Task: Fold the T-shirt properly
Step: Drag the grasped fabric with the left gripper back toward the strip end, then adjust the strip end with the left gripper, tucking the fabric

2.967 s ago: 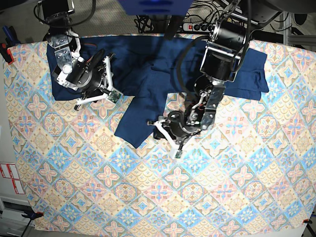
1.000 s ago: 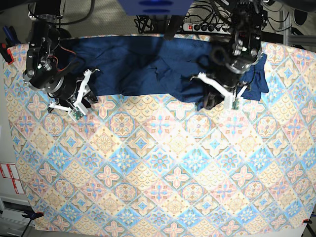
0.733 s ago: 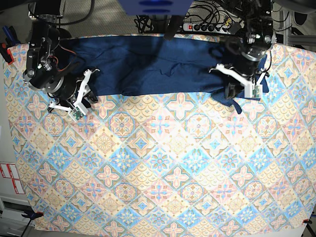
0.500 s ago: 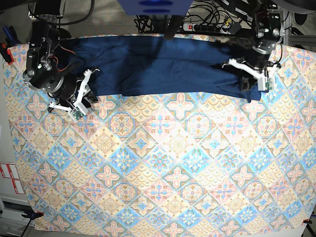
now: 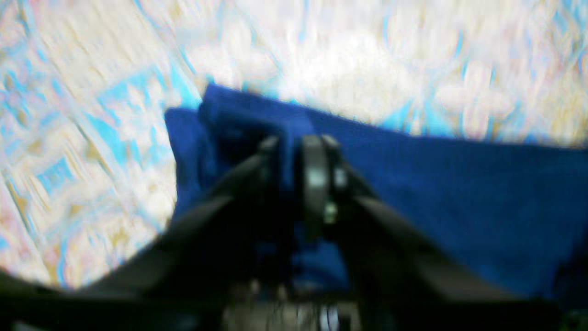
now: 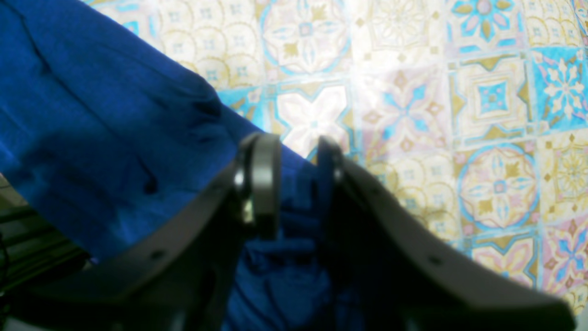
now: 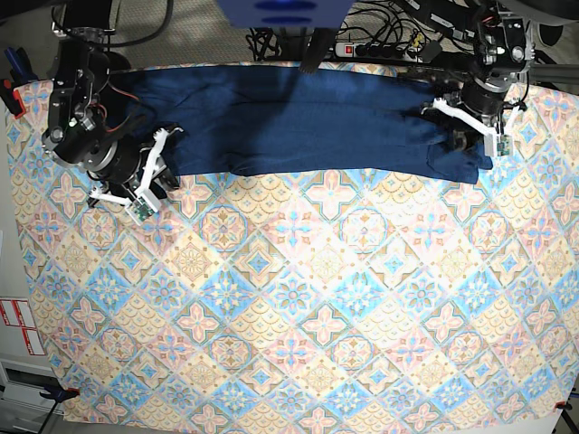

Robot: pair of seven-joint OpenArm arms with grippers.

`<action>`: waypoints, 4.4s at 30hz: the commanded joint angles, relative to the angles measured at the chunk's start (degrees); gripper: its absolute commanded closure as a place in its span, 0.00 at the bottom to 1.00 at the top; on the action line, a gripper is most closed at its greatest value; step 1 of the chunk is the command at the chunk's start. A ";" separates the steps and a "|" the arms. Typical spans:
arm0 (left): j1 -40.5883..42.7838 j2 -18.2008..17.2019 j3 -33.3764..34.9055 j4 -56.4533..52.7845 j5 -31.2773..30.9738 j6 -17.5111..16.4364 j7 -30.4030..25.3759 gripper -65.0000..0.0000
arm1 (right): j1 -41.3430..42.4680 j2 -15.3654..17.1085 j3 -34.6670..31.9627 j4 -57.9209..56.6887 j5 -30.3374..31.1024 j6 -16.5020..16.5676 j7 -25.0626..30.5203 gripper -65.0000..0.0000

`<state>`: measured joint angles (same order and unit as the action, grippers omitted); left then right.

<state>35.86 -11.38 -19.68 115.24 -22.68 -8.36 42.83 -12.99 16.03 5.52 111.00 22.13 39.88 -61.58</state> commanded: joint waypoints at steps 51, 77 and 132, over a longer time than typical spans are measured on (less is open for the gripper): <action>-18.58 -18.65 8.30 -33.35 -8.75 -0.04 10.67 0.39 | 0.55 0.63 0.68 0.87 0.95 0.12 0.97 0.79; -15.15 -14.95 9.26 -24.47 -9.28 -0.04 11.19 0.40 | 0.73 0.63 0.68 0.87 0.77 0.12 0.97 0.79; -18.93 -13.81 14.19 -33.88 -15.70 -9.00 7.06 1.00 | 0.64 0.80 0.77 0.87 0.95 0.12 0.97 0.79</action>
<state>16.45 -25.41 -5.54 81.14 -37.47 -16.45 47.79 -12.86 16.19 5.96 110.98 22.41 39.88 -61.63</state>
